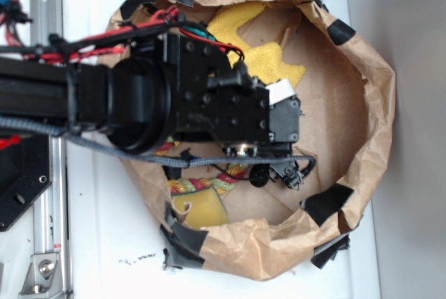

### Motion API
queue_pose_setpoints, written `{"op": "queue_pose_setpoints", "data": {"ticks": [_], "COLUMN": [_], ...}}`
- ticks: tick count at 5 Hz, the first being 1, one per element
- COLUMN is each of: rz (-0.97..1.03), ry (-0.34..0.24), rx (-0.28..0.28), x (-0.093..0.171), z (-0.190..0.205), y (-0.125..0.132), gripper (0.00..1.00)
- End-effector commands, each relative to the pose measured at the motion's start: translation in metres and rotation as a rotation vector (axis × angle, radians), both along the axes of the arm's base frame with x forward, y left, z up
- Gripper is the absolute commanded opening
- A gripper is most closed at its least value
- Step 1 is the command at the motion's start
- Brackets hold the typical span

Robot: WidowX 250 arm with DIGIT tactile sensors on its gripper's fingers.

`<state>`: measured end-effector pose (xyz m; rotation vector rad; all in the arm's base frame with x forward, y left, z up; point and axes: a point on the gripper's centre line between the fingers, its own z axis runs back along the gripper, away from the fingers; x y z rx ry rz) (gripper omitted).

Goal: Grab the wood chip.

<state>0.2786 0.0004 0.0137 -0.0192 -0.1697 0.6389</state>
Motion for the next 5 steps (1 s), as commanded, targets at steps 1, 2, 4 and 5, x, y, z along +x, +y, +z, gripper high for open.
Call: {"op": "queue_pose_setpoints", "data": {"ticks": [1,2,4,5], "rz": [-0.070,-0.309,-0.482,-0.503], "ry": [0.086,0.132,0.008,-0.010], "rx": [-0.018,0.024,0.000,-0.019], "x": [0.006,0.014,0.011,0.003], "z": [-0.010,0.034,0.133,0.170], "y": [0.012,0.014,0.028,0.028], "gripper": [0.00,0.00,0.00,0.00]}}
